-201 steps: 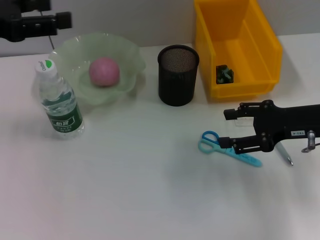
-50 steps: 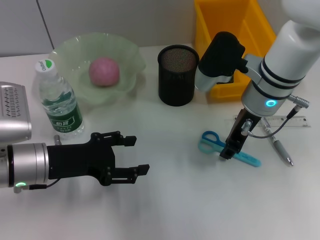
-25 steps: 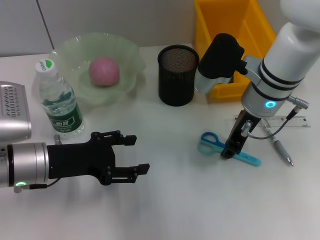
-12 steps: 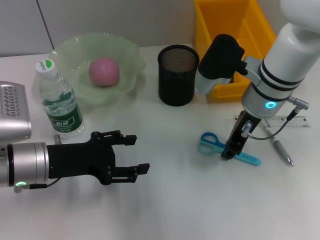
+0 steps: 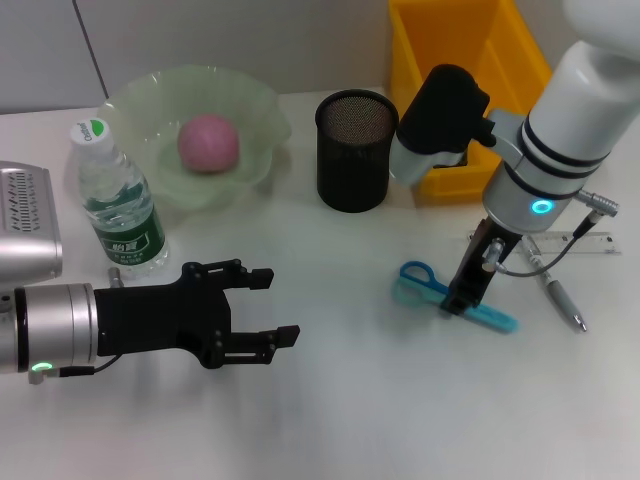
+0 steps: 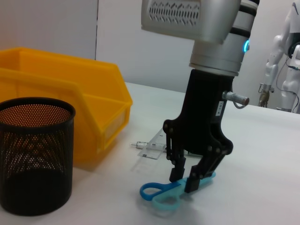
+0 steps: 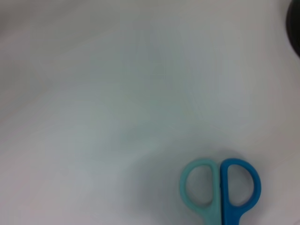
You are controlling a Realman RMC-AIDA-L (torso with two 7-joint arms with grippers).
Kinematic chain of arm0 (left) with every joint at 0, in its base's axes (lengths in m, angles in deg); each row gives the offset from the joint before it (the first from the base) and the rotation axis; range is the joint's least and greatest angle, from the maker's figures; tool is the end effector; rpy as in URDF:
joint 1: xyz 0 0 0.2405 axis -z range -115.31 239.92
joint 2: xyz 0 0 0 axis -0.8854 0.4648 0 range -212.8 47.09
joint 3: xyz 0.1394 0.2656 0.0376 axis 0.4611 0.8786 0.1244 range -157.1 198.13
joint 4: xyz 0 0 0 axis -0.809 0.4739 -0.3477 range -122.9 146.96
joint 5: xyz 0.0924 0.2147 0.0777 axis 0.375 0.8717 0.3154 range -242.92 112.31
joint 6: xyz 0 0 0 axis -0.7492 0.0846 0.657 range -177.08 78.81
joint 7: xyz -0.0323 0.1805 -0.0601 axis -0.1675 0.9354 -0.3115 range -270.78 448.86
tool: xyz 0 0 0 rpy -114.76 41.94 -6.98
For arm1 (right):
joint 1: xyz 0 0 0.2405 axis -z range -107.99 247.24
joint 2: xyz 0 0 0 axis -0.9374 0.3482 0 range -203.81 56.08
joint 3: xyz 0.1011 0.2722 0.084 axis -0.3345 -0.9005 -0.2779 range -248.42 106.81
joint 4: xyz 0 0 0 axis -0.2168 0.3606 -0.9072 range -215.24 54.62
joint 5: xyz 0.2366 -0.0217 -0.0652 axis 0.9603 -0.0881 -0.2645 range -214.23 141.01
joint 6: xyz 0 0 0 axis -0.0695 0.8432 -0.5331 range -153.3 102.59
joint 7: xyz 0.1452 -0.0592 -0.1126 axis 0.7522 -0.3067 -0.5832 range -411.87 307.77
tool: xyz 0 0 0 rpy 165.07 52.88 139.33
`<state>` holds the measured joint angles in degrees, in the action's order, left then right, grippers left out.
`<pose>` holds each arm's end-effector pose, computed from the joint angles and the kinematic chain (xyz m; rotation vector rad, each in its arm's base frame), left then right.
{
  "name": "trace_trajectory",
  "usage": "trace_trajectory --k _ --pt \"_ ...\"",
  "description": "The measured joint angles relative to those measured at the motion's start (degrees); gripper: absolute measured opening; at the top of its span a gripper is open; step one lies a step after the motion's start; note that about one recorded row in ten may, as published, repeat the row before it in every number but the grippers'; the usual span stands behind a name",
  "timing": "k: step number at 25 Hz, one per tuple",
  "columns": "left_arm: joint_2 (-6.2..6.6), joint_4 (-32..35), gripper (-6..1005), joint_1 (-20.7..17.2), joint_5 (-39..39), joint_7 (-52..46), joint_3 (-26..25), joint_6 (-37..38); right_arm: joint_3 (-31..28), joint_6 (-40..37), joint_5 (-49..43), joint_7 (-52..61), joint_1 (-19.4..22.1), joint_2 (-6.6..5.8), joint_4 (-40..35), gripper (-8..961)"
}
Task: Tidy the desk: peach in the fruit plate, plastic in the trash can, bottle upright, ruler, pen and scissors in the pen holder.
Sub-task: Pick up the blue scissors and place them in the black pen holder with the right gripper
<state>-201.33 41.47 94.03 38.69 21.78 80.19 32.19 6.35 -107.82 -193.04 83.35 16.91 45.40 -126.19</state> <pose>-0.2847 0.3825 -0.1270 -2.8972 -0.3649 -0.6030 0.2389 0.4592 -0.1122 -2.6917 0.7406 -0.8582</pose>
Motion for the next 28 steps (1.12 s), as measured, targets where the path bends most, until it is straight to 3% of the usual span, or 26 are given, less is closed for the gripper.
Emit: trace_trajectory --k 9,17,23,28 --pt "0.16 0.37 798 -0.07 -0.78 -0.12 0.01 0.56 -8.38 -5.24 5.27 -2.07 3.53 -0.40 -10.55 223" --pt "0.32 0.46 798 -0.17 -1.99 0.28 -0.15 0.58 -15.38 -6.97 17.33 -8.93 11.84 -0.49 -20.51 223" --pt "0.31 0.54 798 0.05 -2.00 0.38 -0.89 0.56 -21.16 -6.09 26.78 -18.42 15.72 -0.33 -20.77 223" --pt "0.38 0.60 798 0.06 -1.99 0.22 -0.97 0.59 -26.92 -5.13 37.54 -28.73 18.14 -0.29 -16.67 223"
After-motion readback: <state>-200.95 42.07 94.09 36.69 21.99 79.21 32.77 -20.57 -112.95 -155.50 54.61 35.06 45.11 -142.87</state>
